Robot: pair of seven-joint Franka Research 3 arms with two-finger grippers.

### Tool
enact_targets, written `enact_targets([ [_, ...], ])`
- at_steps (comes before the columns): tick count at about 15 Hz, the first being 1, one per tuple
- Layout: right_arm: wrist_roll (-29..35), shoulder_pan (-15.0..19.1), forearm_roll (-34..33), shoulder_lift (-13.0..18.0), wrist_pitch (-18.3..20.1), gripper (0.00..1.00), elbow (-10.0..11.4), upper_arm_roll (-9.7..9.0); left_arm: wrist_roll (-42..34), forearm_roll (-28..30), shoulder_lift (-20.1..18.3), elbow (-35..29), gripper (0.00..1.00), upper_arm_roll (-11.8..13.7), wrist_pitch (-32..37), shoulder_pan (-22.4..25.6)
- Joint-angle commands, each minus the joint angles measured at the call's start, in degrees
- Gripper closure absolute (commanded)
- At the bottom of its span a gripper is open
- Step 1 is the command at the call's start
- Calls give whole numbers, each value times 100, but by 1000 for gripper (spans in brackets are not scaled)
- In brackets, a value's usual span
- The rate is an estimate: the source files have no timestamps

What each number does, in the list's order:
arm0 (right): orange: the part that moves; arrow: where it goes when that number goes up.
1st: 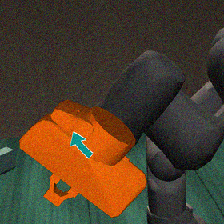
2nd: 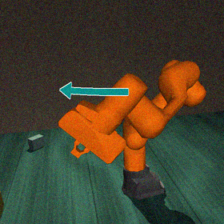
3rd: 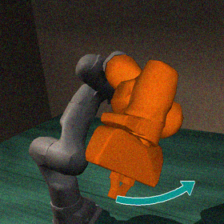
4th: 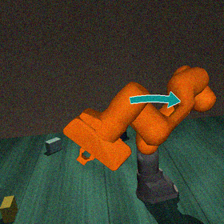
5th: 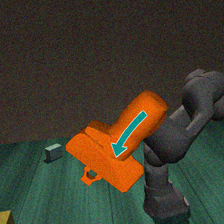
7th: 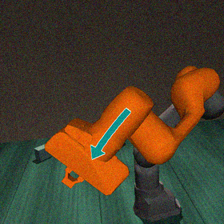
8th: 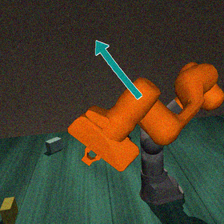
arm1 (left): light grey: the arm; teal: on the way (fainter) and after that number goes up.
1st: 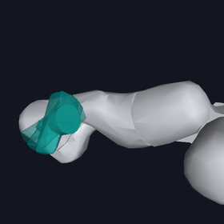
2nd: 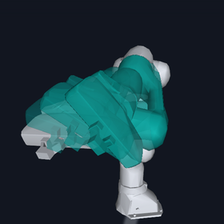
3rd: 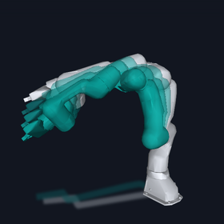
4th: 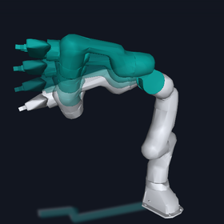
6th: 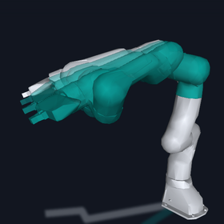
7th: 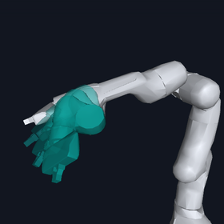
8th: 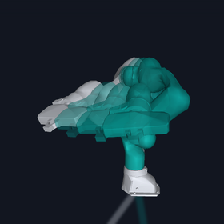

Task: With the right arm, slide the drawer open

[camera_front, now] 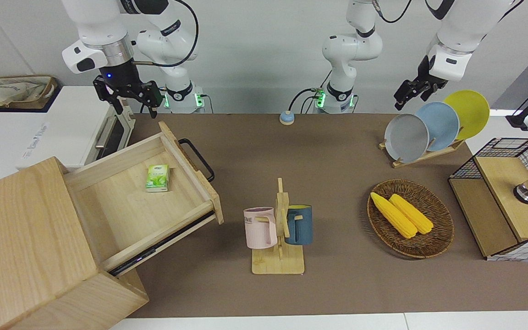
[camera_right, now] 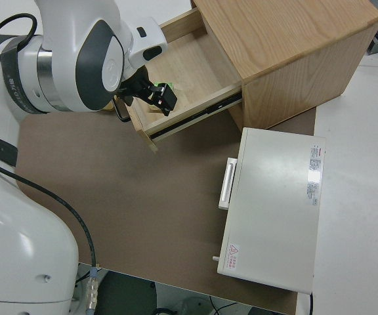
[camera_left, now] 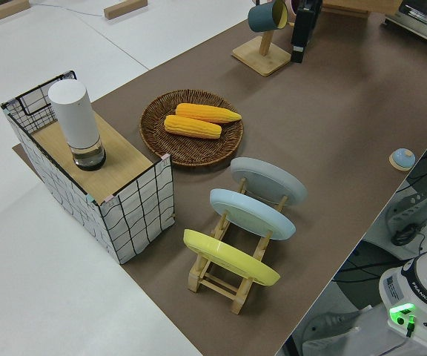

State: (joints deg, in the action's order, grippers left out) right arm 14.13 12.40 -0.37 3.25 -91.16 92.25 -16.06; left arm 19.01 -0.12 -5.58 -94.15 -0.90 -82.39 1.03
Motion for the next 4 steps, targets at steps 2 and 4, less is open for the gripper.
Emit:
enact_targets([
  [2, -103, 52, 107, -78, -25, 9, -102, -37, -55, 21, -49, 2, 7, 29, 12, -24],
  [4, -77, 52, 107, -78, -33, 9, -102, -63, -55, 21, -49, 2, 7, 29, 12, -24],
])
